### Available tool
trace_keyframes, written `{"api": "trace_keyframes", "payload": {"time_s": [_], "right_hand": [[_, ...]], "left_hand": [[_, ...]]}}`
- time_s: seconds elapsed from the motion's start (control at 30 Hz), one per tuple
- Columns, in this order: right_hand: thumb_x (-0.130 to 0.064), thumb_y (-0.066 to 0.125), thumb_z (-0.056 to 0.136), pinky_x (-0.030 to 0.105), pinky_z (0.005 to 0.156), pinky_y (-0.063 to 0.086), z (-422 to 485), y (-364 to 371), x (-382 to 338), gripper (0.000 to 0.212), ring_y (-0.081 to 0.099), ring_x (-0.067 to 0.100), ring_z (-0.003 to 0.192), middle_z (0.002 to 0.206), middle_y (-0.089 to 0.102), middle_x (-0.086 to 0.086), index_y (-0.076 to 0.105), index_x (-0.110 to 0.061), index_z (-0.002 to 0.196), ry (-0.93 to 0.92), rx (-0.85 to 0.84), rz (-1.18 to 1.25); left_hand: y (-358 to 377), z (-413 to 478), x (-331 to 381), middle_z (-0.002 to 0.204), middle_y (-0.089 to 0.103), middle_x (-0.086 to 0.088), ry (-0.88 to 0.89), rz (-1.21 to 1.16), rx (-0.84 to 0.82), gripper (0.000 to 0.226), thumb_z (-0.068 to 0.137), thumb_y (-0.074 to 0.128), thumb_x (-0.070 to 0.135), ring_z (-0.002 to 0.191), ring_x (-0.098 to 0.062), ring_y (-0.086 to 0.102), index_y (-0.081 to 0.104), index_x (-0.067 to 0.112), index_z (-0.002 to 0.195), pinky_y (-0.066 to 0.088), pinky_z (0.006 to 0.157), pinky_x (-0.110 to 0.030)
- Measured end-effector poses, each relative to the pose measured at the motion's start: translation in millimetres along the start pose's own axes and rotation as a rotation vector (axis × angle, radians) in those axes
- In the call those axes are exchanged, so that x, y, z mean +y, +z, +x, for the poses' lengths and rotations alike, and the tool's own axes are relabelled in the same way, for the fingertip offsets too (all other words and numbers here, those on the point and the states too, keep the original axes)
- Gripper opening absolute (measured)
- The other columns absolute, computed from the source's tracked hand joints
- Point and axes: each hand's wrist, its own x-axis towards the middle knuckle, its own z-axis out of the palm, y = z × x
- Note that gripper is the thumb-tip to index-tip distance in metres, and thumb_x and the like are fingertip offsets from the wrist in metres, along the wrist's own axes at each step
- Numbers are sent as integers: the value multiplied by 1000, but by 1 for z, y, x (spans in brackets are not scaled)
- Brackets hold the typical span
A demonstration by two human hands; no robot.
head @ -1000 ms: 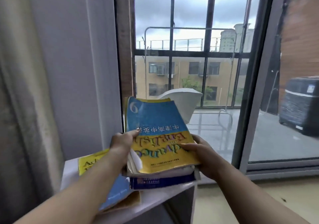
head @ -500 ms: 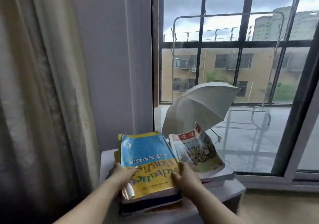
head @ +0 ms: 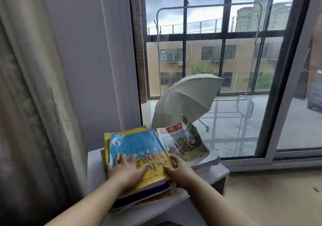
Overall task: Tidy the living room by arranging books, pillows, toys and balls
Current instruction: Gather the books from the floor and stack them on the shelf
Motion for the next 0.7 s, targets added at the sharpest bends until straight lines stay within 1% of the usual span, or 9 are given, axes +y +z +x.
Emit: {"api": "trace_keyframes", "payload": {"time_s": [0.03,0.1,0.2,0.27,0.3,0.4,0.5,0.57,0.7], "right_hand": [[-30,52,95,21,68,46,-1,-1,3,48,52,14,98,131,53,4,38,-20,140,-3,19,39],[-32,52,94,28,73,49,-7,-12,17,34,56,16,96,118,61,4,53,-19,125,1,117,100],[-28,53,92,35,81,49,-19,-38,40,7,61,25,98,96,63,2,58,-23,90,27,255,176],[-24,53,91,34,78,47,-31,-63,54,17,63,25,88,86,64,3,56,-25,75,48,339,219],[-23,52,91,34,76,47,-39,-79,64,21,62,24,82,82,64,4,55,-25,71,64,394,243],[-19,51,92,34,72,45,-70,-123,99,22,59,23,77,82,64,5,54,-25,72,105,538,316],[-17,50,92,29,66,42,-104,-162,142,15,57,24,78,86,63,7,56,-21,79,191,672,352],[-18,49,91,27,62,41,-135,-188,180,9,56,23,76,89,63,6,57,-20,89,290,783,387],[-17,49,87,30,64,40,-212,-223,246,12,54,24,75,84,62,6,57,-18,78,500,960,423]], "left_hand": [[2,-3,1,157,8,-9,-6,19,17,62,95,18,59,145,-30,6,14,27,148,1,114,-55],[-1,-12,18,158,9,-7,40,61,115,53,99,20,47,145,-30,7,14,29,148,1,114,-57],[-6,-30,65,151,21,-5,257,-41,382,50,95,39,33,139,-25,20,26,28,143,18,113,-42],[-5,-47,106,139,32,-1,465,-244,509,44,92,48,28,129,-20,31,39,26,134,29,105,-30],[-3,-56,130,135,35,1,571,-338,498,41,91,50,25,126,-18,35,43,25,131,32,102,-27],[14,-78,200,133,39,3,757,-492,300,37,91,53,24,115,-13,48,47,26,127,41,89,-22],[39,-97,261,129,46,1,762,-559,37,34,91,54,26,102,-16,56,49,23,125,46,75,-24],[63,-118,304,125,54,-3,734,-590,-128,33,91,53,22,101,-20,58,52,18,123,49,75,-27],[108,-166,375,117,57,-7,791,-574,-340,31,90,50,16,96,-24,57,55,13,120,40,61,-22]]}}
